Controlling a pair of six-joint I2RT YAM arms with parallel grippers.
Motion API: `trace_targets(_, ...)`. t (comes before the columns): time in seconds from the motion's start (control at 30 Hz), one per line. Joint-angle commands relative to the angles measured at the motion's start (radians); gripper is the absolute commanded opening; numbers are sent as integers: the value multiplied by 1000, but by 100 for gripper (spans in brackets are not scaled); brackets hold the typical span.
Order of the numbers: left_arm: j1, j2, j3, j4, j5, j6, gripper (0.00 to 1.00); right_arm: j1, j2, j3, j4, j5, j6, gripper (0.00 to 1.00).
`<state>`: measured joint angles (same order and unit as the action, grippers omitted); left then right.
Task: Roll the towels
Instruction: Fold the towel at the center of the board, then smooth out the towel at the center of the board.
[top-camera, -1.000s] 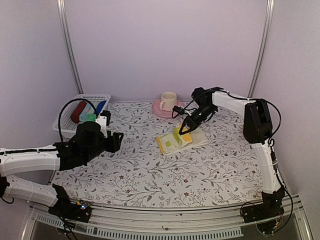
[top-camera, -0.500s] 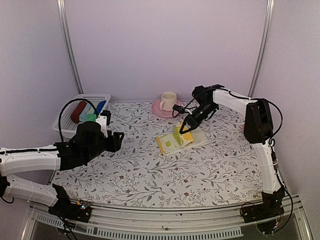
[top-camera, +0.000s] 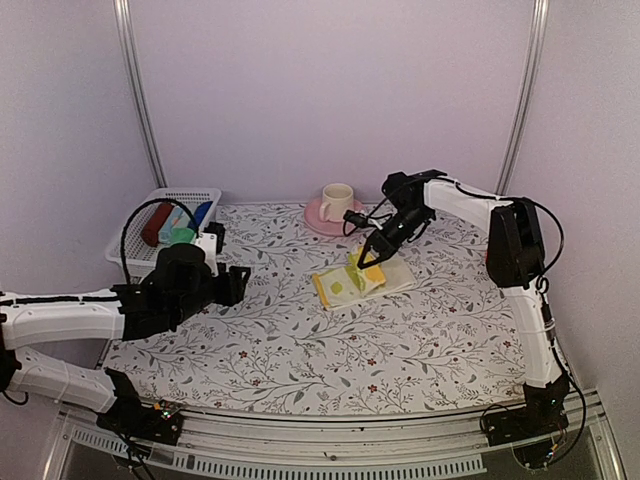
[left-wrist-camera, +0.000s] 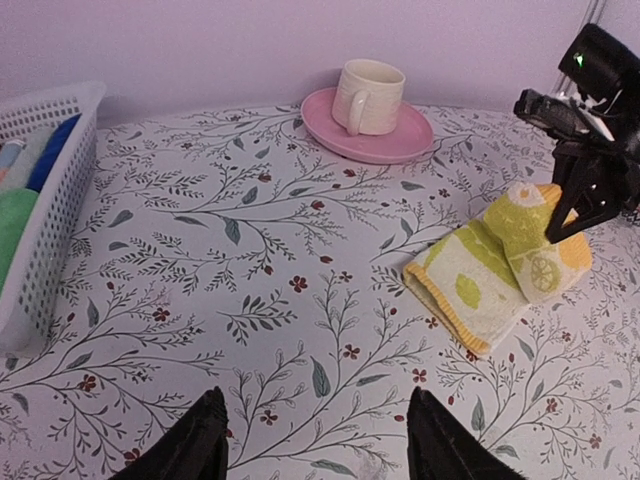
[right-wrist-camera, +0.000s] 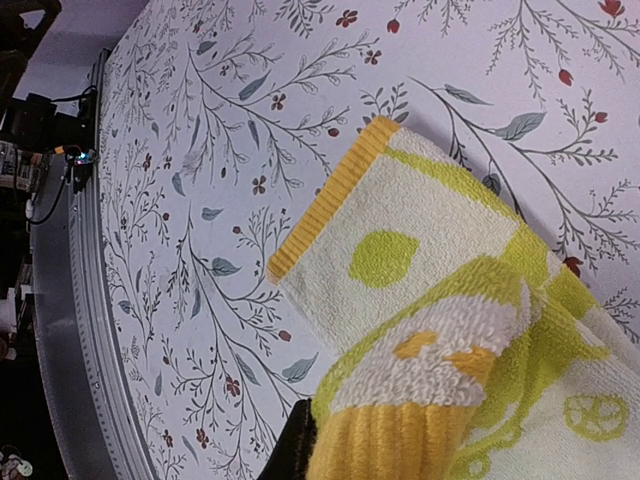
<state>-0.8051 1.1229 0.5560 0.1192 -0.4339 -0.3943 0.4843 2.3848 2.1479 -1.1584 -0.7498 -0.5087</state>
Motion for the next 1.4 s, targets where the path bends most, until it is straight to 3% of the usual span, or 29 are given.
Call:
trace_targets(0.0,-15,14,-17,34,4,-8,61,32,40,24,16,5,4,11)
trace_targets(0.17,-15,21,-25,43,10,-14,61,46,53,23,35,3,17,18)
trace_targets(0.37,-15,31,-32,55,9,-15,62,74,52,24,33,-46,2,42)
trace_targets(0.63,-15,102,-9,96,26,-33,63,91,38,43,38,-105,-33,46)
trace_targets(0.87,-15,254,115,215,158,-50,65,72,-16,-1,78,-9,-29,53)
trace_targets(0.93,-15,331,192,227,214,-44,59,53,-25,-28,94,6,-21,53)
trace_targets(1.17,-15,636,443,299,434,-61,37,-74,-19,-100,113,-49,-3,38)
trace_targets(1.37,-14,829,608,335,617,-96,10,-164,-16,-147,154,-106,6,37)
